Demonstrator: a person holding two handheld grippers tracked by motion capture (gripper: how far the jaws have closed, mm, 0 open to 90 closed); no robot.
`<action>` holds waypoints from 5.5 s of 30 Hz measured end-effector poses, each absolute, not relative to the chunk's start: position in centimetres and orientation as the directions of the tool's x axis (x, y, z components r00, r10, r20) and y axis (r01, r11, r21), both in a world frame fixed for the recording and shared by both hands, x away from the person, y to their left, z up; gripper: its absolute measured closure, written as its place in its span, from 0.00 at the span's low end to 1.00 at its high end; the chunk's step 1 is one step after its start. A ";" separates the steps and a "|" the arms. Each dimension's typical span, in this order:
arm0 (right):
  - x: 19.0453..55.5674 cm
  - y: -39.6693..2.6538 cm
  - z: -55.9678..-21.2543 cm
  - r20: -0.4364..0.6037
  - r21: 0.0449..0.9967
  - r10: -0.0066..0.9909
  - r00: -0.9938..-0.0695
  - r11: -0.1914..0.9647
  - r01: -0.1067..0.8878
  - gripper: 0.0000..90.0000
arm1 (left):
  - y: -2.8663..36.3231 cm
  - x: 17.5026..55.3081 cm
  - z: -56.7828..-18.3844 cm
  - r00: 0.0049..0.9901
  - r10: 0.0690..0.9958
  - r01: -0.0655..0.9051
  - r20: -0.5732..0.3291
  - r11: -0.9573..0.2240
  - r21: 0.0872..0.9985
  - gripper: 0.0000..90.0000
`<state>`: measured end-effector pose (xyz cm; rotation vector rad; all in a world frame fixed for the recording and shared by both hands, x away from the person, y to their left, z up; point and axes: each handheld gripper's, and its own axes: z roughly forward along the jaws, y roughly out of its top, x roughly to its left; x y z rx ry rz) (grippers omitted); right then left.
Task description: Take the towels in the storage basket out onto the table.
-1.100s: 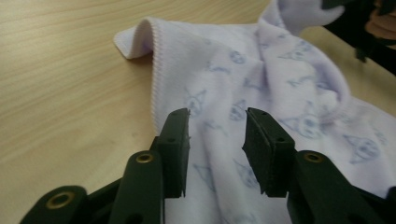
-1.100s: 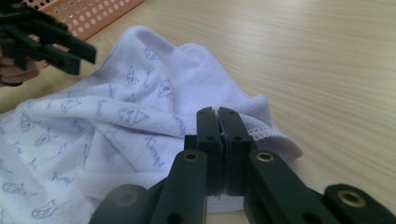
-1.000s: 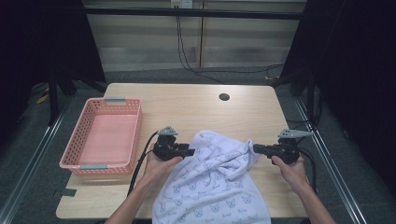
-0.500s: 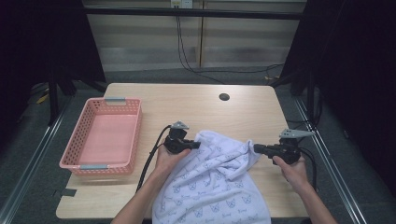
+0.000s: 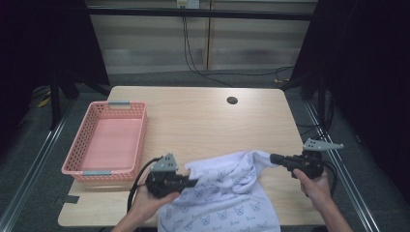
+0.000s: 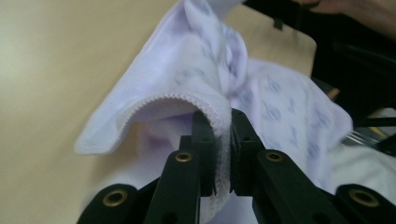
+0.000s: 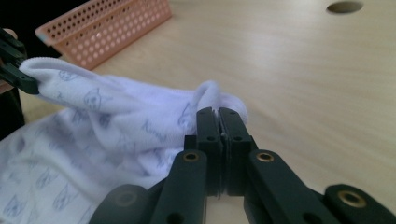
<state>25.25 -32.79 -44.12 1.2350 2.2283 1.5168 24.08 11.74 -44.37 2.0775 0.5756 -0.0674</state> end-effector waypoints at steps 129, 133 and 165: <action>36.0 -32.0 -37.7 0.116 0.875 0.785 -0.608 0.209 0.437 0.65 | 13.9 39.5 -36.2 0.790 0.582 0.405 -0.195 -0.257 0.877 0.69; 32.5 -31.7 -39.6 0.151 0.860 0.756 -0.636 0.217 0.462 0.63 | 13.8 36.1 -38.2 0.809 0.549 0.409 -0.210 -0.271 0.871 0.75; 22.9 -32.0 -49.1 0.139 0.615 0.731 -0.668 0.465 0.636 0.93 | 14.7 25.2 -49.6 0.871 0.424 0.469 -0.248 -0.567 0.677 0.71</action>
